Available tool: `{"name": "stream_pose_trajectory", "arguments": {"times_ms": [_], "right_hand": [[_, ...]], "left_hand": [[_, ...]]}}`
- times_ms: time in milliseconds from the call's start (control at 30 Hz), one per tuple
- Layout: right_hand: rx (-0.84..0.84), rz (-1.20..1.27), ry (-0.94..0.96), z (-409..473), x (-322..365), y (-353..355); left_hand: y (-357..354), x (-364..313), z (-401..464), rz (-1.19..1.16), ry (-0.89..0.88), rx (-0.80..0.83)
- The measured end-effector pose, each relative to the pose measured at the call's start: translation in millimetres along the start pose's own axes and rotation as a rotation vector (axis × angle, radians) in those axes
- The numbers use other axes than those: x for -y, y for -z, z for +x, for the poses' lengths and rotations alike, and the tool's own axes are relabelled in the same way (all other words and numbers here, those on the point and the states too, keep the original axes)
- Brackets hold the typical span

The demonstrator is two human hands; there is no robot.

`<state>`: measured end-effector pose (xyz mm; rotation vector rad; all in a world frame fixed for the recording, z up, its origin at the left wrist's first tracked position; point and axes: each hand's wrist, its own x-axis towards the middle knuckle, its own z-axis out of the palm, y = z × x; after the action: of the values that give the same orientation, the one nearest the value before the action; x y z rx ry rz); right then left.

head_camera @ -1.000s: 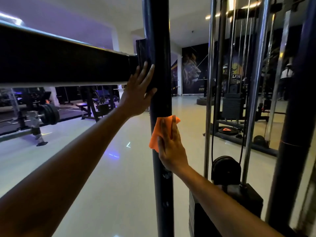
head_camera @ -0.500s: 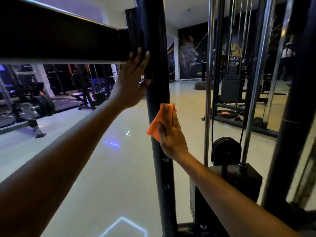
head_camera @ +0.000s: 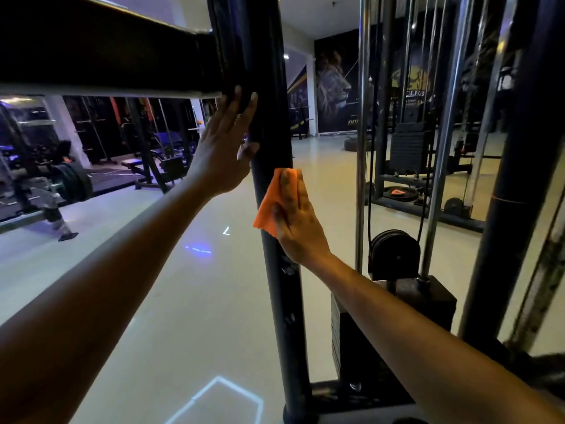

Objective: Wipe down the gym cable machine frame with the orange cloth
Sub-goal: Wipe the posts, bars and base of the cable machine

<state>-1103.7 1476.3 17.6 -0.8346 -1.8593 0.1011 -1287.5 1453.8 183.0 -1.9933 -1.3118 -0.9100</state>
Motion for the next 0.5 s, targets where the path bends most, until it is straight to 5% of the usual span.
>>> {"name": "stream_pose_trajectory", "arguments": {"times_ms": [200,333,500], "right_hand": [[-0.081,0.008,0.031,37.2,20.3,14.0],[0.018,-0.062,-0.023,-21.7,0.2,-9.3],[0.026,-0.006,-0.065,-51.0,-10.7,-23.0]], "left_hand": [[-15.2,-3.4,-17.2,-0.177,0.071,-0.161],[-33.9,-12.2,-24.9,-0.523,0.361,-0.252],[-39.0,-23.4,-29.4,-1.065,0.656,0.022]]}}
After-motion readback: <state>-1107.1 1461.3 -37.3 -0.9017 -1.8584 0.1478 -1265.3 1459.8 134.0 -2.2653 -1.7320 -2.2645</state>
